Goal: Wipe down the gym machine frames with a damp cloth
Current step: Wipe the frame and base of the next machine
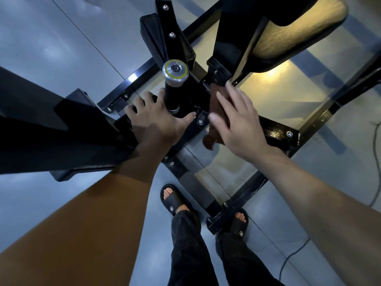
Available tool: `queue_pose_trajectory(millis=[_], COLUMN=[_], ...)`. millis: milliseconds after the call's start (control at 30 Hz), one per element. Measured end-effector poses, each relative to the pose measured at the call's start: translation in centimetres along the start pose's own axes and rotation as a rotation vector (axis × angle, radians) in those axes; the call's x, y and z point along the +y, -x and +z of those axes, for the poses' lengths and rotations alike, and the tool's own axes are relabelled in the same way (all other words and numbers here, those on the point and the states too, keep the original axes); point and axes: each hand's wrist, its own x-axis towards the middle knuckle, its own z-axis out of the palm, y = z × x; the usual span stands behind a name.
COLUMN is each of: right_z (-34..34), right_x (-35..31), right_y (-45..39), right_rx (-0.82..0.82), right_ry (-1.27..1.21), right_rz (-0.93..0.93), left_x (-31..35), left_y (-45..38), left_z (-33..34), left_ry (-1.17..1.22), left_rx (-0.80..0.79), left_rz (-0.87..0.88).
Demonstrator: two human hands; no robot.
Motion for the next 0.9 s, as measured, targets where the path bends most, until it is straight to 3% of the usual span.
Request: queue_pose_trajectory(millis=[67, 167, 367, 633, 733, 900], right_z=[-0.2, 0.5, 3.1, -1.3, 0.8, 3.4], right_x=[0.7, 0.6, -2.3, 7.0, 3.6, -2.9], right_y=[0.1, -1.9, -3.1, 5.1, 3.8, -2.1], right_rx=[-0.113, -0.075, 0.013, 0.007, 0.044, 0.069], right_ry=[0.160, 0.335, 0.346, 0.379, 0.454, 0.393], right_rz=[-0.071, -0.092, -0.039, 0.074, 0.170, -0.004], left_x=[0.0, 0.0, 0.1, 0.1, 0.1, 0.1], left_y=[0.1, 0.1, 0.0, 0.2, 0.2, 0.0], left_z=[0.0, 0.0, -0.1, -0.6, -0.4, -0.2], left_ry=[-0.006, -0.001, -0.009, 0.012, 0.020, -0.007], left_rx=[0.002, 0.000, 0.001, -0.015, -0.017, -0.024], left_rz=[0.001, -0.001, 0.004, 0.000, 0.002, -0.006])
